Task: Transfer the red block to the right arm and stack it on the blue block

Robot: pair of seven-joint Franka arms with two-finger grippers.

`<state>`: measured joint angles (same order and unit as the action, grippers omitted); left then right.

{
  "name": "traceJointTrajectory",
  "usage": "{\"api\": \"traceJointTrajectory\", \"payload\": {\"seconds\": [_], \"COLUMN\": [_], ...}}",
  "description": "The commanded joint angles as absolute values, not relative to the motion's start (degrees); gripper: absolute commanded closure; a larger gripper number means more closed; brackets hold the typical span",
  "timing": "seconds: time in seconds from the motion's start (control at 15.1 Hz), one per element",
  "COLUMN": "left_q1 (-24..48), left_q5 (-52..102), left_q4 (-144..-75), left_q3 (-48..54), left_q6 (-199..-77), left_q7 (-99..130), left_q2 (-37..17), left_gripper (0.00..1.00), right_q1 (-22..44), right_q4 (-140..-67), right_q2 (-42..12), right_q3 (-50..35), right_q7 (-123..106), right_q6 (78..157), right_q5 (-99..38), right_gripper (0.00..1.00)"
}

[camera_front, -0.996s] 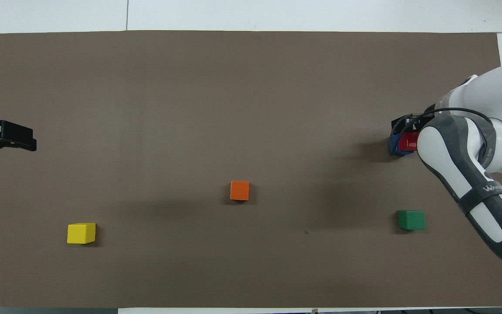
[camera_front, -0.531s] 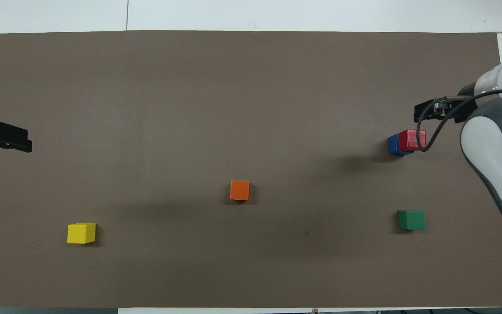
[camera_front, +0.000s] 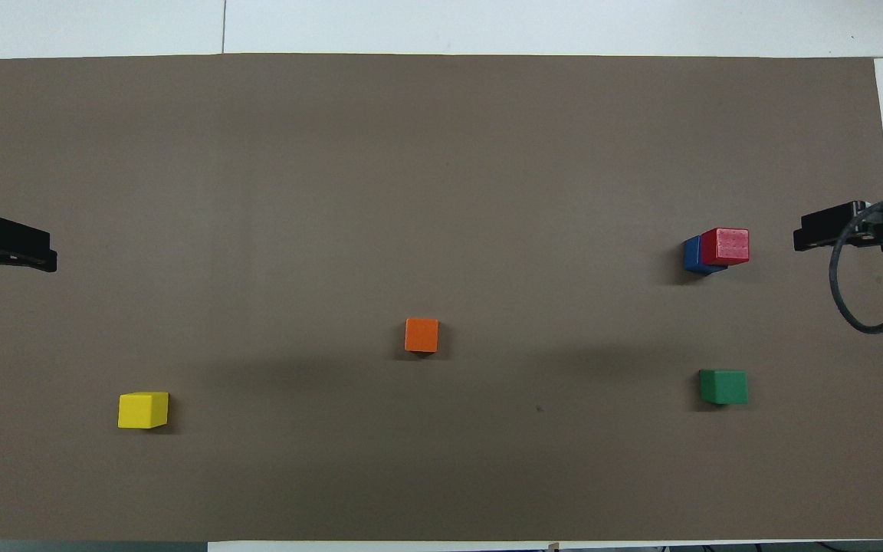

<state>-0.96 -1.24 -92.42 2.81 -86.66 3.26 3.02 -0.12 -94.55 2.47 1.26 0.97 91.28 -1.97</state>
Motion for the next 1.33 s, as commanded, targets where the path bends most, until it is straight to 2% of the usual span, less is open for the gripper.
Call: {"api": "traceJointTrajectory", "payload": {"seconds": [0.0,0.46,1.26], "left_q1": [0.1,-0.7,-0.9], "left_q5": [-2.0,-1.8,-1.8], "left_q4": [-92.3,-93.1,-93.1], "left_q3": [2.8,2.0,2.0], "left_q6": [-85.6,-85.6,-85.6], "left_q7": [2.5,3.2,3.2], "left_q2": [4.5,5.2,5.3], "left_gripper": [0.00,0.00,0.00], "right_q1": [-0.4,-0.5,-0.8], "right_q4": [-93.3,-94.0,-94.2], "right_q2": [1.2,1.4,1.6], "right_q3": [1.0,1.0,1.0], "right_q7": [2.9,2.8,0.6], "right_q6": [90.3,92.2,91.2], "right_q5": [-1.3,1.1,1.1], "right_gripper": [0.00,0.00,0.00]}}
